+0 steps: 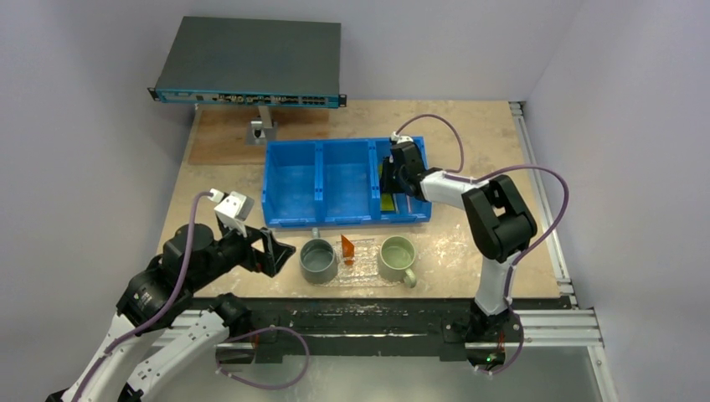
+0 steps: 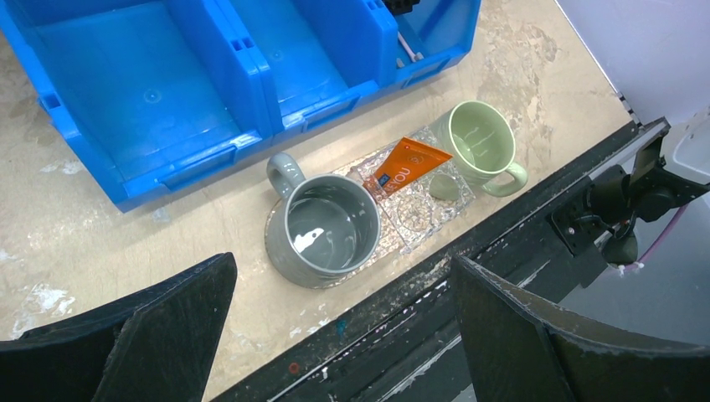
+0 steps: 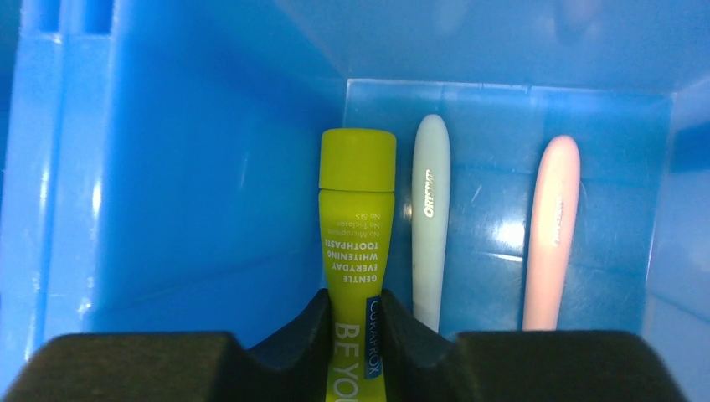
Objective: Prepare toiletry sets of a toothbrush and toothpaste on the tray
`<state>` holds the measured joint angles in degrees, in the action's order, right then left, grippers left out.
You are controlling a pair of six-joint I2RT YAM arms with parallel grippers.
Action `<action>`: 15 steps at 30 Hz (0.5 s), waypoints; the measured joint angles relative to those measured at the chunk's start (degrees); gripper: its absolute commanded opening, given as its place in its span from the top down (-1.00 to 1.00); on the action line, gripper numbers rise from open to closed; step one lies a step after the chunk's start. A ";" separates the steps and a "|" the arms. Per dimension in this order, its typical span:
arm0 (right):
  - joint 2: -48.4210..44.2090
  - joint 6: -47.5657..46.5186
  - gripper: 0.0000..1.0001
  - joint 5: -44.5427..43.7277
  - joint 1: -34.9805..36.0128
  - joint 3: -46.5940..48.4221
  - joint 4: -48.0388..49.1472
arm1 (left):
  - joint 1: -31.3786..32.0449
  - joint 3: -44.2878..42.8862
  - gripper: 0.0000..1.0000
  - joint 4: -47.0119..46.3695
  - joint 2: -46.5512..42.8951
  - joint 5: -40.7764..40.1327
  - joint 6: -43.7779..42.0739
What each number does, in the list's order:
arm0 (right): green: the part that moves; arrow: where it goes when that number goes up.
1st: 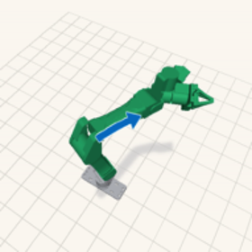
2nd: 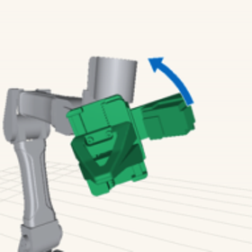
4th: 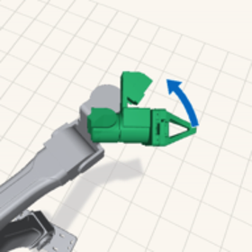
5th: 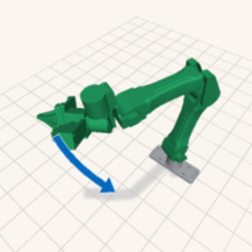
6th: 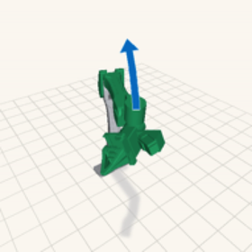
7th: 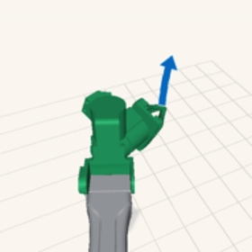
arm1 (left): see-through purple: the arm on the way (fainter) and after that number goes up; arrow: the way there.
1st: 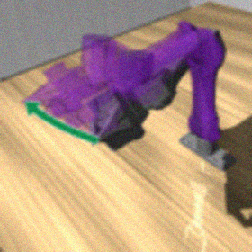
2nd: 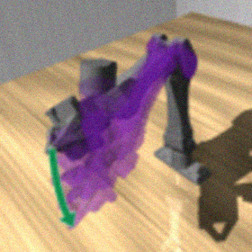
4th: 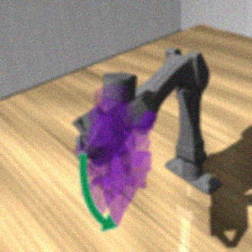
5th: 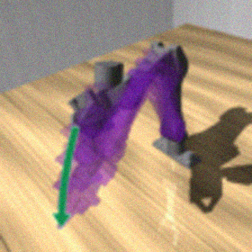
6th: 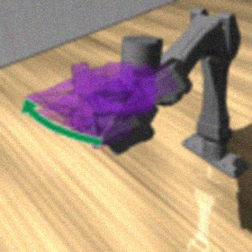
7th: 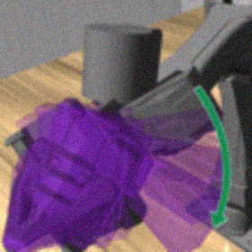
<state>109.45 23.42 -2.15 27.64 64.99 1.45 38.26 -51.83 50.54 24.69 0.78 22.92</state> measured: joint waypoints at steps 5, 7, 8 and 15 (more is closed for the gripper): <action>-0.48 -0.55 0.86 0.00 0.00 0.33 0.02 | 0.00 0.00 -0.99 0.00 0.33 0.00 0.00; -1.14 -0.72 0.88 -0.13 0.00 0.33 -0.72 | 0.00 0.00 -1.00 0.00 0.44 0.00 0.00; -1.57 -0.83 0.88 -0.20 0.00 0.33 -1.11 | 0.00 0.00 -1.00 0.00 0.46 0.00 0.00; -10.73 -3.15 0.87 -2.78 0.00 0.33 -5.16 | -0.17 0.00 -1.00 0.00 0.46 0.04 0.00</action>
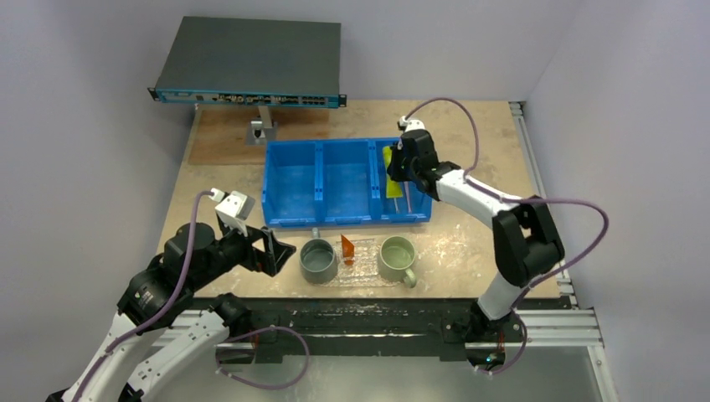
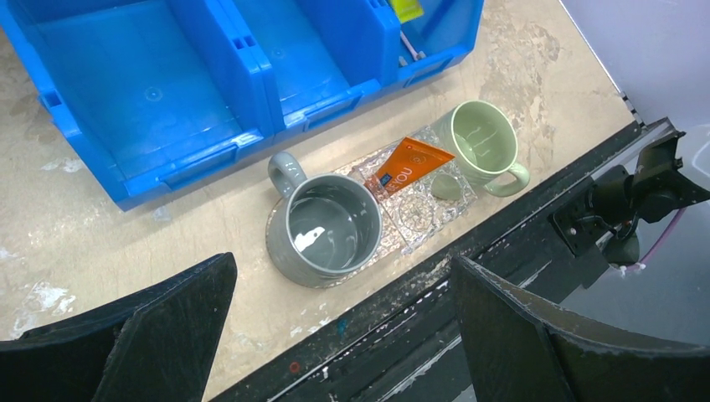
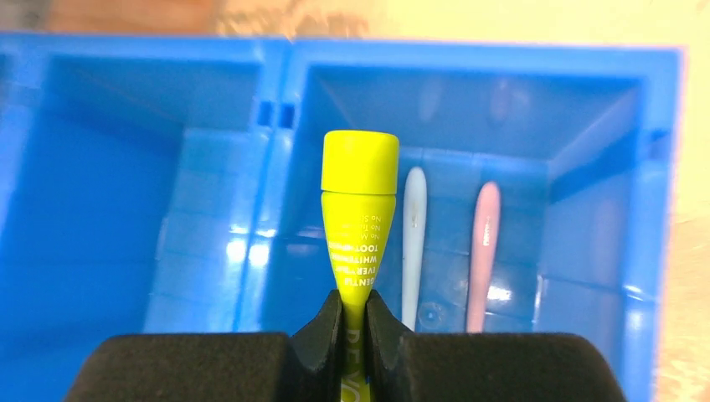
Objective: Prepare toiletry sets of a toothbrush and toothpaste on the tray
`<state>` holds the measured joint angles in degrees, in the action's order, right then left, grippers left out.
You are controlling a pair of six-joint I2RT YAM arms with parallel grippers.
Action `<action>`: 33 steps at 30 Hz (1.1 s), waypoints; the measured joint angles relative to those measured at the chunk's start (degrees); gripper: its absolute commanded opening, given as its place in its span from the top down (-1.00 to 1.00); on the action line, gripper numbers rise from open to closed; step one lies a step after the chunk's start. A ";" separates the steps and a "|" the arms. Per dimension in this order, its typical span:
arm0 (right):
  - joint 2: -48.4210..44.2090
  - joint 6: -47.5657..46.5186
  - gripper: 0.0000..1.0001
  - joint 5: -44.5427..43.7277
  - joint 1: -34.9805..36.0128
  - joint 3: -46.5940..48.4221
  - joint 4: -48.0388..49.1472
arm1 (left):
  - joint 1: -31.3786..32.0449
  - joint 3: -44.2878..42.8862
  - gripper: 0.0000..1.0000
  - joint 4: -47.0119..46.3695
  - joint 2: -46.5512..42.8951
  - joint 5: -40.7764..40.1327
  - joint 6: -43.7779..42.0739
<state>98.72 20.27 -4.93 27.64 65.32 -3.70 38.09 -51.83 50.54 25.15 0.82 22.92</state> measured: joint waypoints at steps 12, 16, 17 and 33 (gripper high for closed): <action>-18.84 -7.87 0.85 -1.66 4.92 -0.04 -9.16 | -0.15 0.11 -1.00 -0.24 1.14 2.38 0.02; -23.58 -11.50 0.83 -1.62 11.45 -0.22 -13.75 | -0.15 0.11 -1.00 -0.35 2.16 4.87 0.07; -25.33 -12.57 0.84 -1.46 13.33 -0.42 -14.86 | -0.15 0.11 -1.00 -0.35 2.62 5.60 0.11; -40.76 -22.60 0.82 5.09 27.89 -3.98 -21.40 | -0.15 -2.43 -1.00 -1.25 4.59 18.78 5.05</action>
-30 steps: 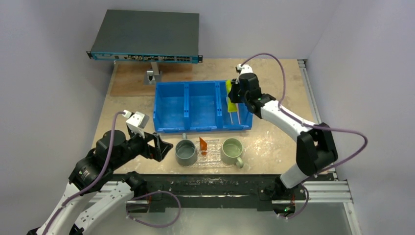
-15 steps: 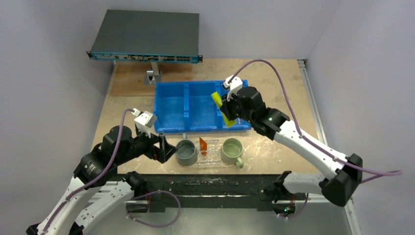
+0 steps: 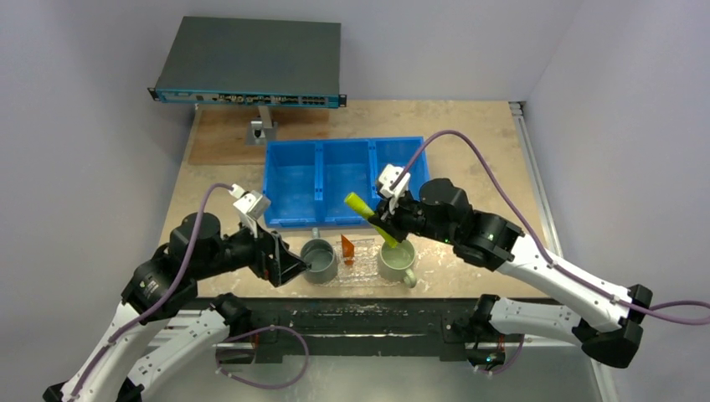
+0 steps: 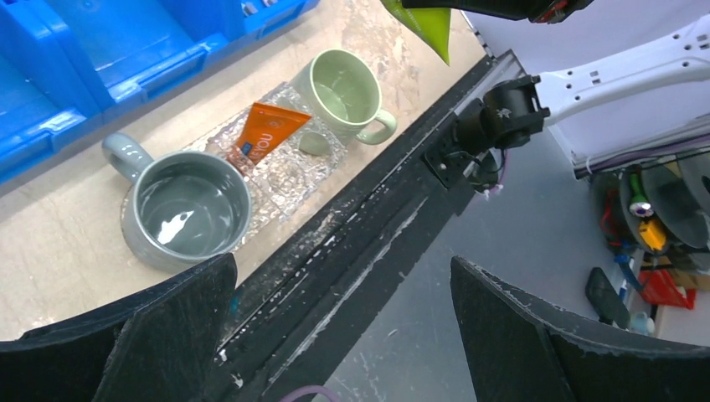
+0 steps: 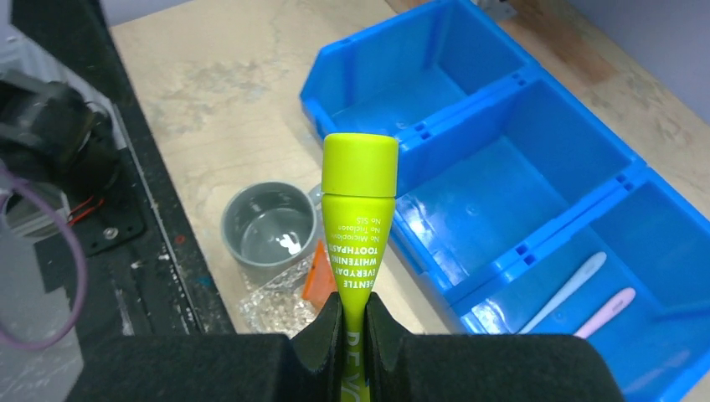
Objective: Prepare toiletry sets of a toothbrush and toothpaste on the tray
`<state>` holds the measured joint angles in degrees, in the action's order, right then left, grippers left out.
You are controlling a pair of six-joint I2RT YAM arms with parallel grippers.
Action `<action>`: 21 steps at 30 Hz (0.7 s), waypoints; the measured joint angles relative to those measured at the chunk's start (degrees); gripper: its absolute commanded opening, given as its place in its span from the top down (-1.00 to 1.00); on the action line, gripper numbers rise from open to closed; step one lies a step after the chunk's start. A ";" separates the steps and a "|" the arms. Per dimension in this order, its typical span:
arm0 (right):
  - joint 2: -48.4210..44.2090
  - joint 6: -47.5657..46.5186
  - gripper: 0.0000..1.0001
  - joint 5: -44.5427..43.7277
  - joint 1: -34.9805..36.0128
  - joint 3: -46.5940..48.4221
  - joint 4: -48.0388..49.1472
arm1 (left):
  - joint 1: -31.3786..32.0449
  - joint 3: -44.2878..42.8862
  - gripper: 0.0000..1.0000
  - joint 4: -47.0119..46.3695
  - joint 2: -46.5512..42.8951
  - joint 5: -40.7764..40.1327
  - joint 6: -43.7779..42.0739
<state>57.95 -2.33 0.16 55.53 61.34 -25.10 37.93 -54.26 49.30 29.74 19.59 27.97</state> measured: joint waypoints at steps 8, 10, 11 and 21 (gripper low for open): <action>-0.26 -3.39 0.82 2.89 4.37 0.61 -1.84 | 0.00 -1.46 -1.00 0.20 -0.02 4.11 3.65; 0.26 -4.04 0.82 3.04 6.16 1.22 -2.58 | 0.00 -3.06 -1.00 0.96 -0.02 5.20 4.44; 0.37 -4.50 0.82 3.10 7.32 1.44 -2.89 | 0.00 -3.45 -1.00 1.09 -0.04 5.49 4.50; -3.78 -9.68 0.84 4.57 15.02 1.42 -3.21 | 0.00 -6.64 -1.00 2.64 0.02 10.25 7.13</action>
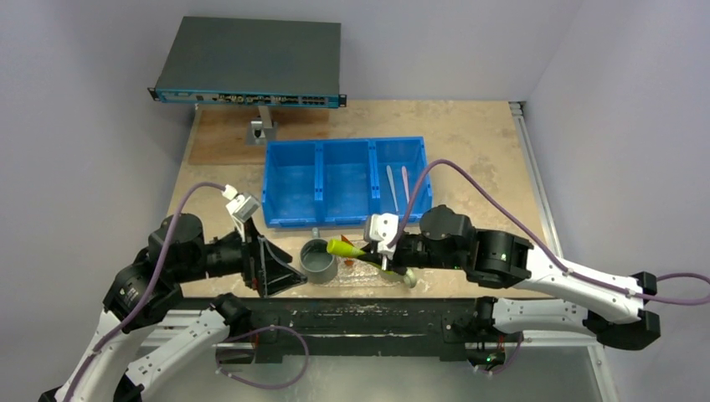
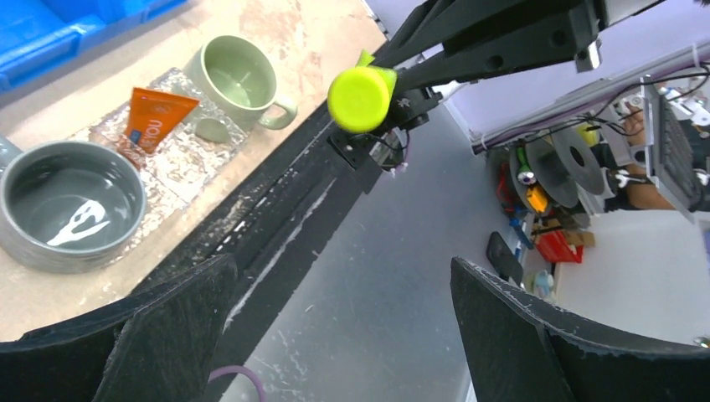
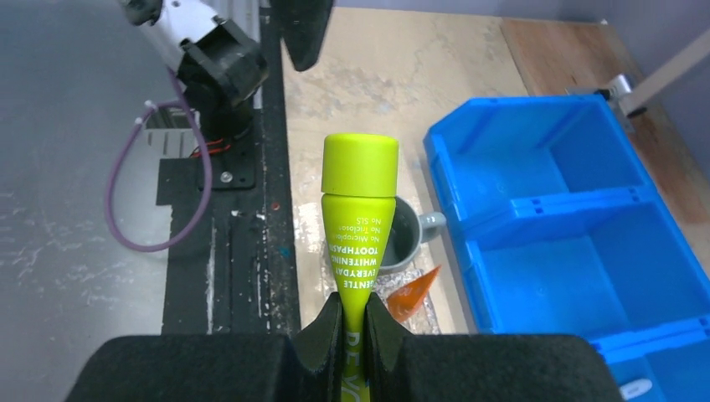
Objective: Prepare toiletry sets of a toothbrush and toothpaste on the tray
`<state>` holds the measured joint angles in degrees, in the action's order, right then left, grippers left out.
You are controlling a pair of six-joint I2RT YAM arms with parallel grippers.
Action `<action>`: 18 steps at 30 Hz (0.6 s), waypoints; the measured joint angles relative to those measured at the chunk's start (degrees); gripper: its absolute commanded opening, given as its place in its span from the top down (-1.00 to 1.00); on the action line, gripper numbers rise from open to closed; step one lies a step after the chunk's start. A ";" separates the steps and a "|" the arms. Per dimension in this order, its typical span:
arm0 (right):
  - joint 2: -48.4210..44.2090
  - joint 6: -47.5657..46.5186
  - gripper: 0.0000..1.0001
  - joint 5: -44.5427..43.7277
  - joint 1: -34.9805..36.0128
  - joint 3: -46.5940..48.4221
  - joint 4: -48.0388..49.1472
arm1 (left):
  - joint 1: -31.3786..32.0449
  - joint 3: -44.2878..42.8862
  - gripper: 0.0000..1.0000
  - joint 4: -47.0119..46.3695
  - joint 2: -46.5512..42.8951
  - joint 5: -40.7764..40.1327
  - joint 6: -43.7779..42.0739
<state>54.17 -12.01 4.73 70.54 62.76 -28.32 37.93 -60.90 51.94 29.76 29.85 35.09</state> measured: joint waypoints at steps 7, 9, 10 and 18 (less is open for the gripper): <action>1.40 -6.27 0.84 0.57 6.34 0.02 -0.76 | 0.00 -0.02 -1.00 -0.48 1.75 4.90 1.92; 1.90 -8.35 0.83 0.87 7.37 0.13 -0.96 | 0.00 -0.02 -1.00 -0.44 2.82 6.29 2.14; 2.40 -9.51 0.82 0.85 7.78 0.44 -1.22 | 0.00 -0.02 -1.00 -0.39 3.39 7.08 2.25; 7.91 -17.99 0.79 0.83 10.47 5.29 -1.79 | 0.00 0.28 -1.00 0.04 7.26 11.82 2.01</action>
<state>62.08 -30.00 5.56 81.01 68.05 -30.11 37.93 -60.62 51.99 37.01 41.67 37.10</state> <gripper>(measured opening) 0.102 0.998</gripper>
